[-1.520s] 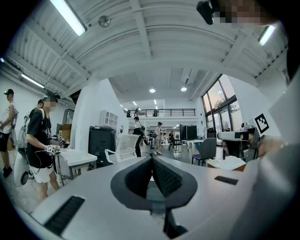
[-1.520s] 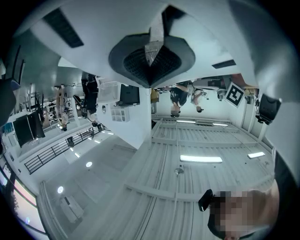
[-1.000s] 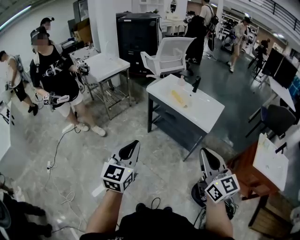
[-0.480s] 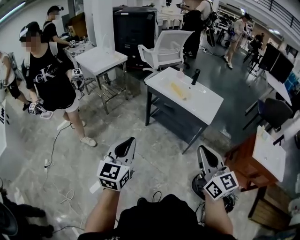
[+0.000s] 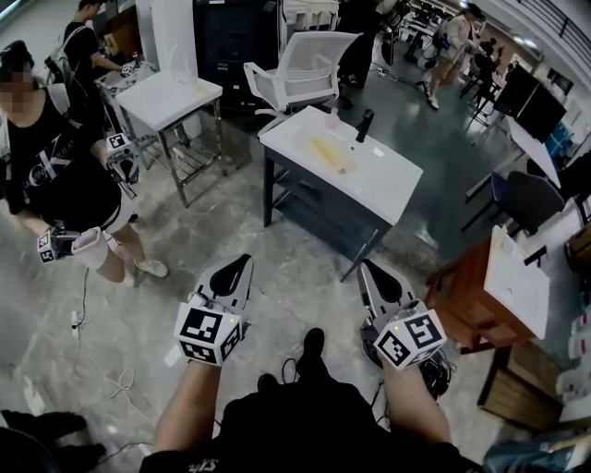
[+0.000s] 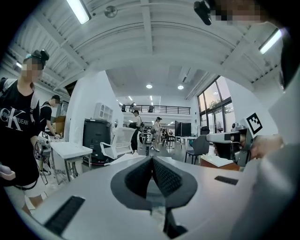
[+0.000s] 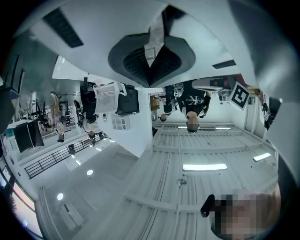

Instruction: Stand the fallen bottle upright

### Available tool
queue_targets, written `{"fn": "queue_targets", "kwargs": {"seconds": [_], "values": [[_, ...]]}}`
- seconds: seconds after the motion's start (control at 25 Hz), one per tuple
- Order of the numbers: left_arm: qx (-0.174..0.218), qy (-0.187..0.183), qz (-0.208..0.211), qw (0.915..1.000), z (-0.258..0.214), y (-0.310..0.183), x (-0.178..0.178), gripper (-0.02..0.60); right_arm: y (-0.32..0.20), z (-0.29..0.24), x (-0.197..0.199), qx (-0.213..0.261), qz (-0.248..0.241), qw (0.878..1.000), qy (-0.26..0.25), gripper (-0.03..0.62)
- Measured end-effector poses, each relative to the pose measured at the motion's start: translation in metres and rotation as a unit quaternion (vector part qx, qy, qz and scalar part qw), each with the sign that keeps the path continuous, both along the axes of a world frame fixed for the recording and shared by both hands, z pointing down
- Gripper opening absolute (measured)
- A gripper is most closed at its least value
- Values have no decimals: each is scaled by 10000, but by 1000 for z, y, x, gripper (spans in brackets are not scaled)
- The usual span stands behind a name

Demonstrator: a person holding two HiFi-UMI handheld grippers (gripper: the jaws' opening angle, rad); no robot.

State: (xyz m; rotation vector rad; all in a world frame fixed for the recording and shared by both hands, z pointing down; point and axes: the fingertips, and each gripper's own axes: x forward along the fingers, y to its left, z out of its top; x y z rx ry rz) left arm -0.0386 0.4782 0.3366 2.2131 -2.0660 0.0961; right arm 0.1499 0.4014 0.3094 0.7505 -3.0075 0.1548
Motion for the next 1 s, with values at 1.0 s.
{"fn": "queue_targets", "kwargs": {"seconds": [1.0], "values": [[-629, -143, -44, 9979, 23, -313, 40, 8, -289, 44, 6, -458, -464, 9978, 134, 15]]}}
